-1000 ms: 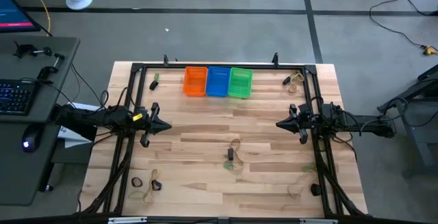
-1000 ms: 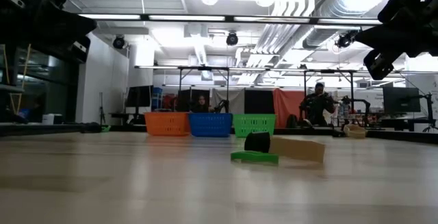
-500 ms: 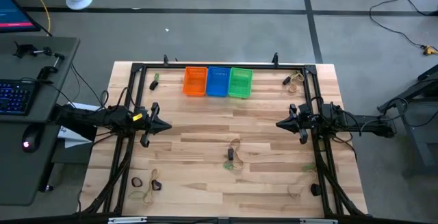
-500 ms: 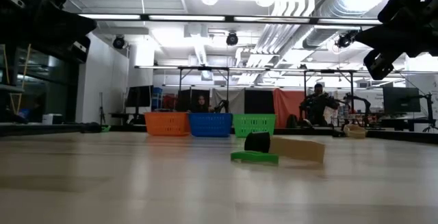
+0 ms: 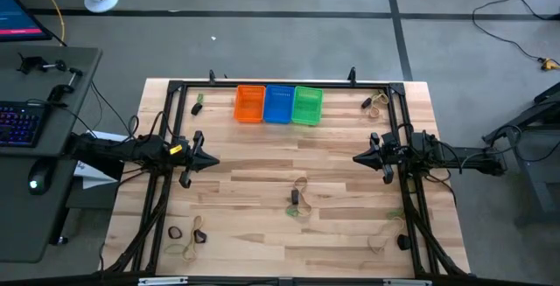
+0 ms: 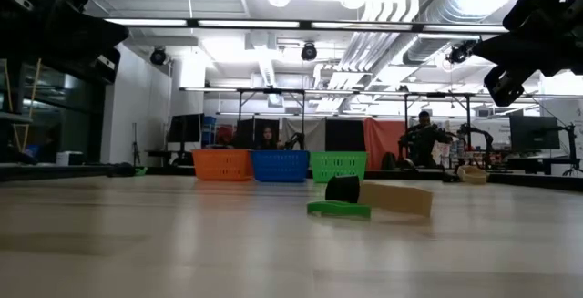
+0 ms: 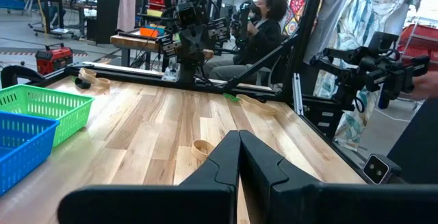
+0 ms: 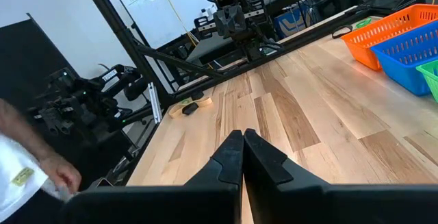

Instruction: Sort rubber bands into baskets

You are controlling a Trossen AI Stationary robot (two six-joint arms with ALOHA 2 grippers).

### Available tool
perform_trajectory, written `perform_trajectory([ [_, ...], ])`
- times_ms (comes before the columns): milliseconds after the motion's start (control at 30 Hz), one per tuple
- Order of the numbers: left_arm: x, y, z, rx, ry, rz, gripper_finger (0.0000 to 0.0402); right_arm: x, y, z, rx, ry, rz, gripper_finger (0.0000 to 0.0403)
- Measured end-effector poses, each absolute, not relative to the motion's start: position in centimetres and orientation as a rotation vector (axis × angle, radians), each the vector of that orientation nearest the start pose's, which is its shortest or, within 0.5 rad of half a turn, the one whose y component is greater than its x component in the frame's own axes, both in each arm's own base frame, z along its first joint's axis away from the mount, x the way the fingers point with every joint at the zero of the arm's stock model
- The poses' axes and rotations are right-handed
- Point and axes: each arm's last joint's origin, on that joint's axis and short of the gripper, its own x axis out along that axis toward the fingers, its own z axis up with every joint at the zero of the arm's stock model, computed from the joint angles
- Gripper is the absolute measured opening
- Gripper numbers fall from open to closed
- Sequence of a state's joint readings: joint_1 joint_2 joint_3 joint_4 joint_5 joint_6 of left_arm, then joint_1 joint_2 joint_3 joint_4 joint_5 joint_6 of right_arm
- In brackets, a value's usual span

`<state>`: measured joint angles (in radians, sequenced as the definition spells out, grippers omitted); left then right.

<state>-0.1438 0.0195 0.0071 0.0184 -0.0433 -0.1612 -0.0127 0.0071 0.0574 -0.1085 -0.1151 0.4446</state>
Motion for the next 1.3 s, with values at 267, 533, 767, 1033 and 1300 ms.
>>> perform_trajectory([
  [267, 9.8, -1.3, 16.6, -0.162, 0.002, -0.101, 0.0001, 9.4, 0.2, 17.4, 0.391, 0.053, 0.088, 0.0],
  [533, 9.8, -1.3, 16.6, -0.162, 0.003, -0.101, 0.0001, 9.6, -0.3, 21.5, 0.777, -0.371, 0.084, 0.0],
  [767, 9.8, -1.3, 16.6, -0.162, 0.003, -0.101, 0.0001, 15.1, 1.2, 21.4, 0.84, 0.227, 0.045, 0.0],
  [1033, 9.8, -1.3, 16.6, -0.162, 0.003, -0.101, 0.0001, 23.0, 3.2, 20.6, 0.736, 0.742, -0.004, 0.0],
  [1300, 9.8, -1.3, 16.6, -0.162, 0.002, -0.101, 0.0001, 30.8, 2.7, 19.8, 0.665, 1.028, -0.294, 0.0012],
])
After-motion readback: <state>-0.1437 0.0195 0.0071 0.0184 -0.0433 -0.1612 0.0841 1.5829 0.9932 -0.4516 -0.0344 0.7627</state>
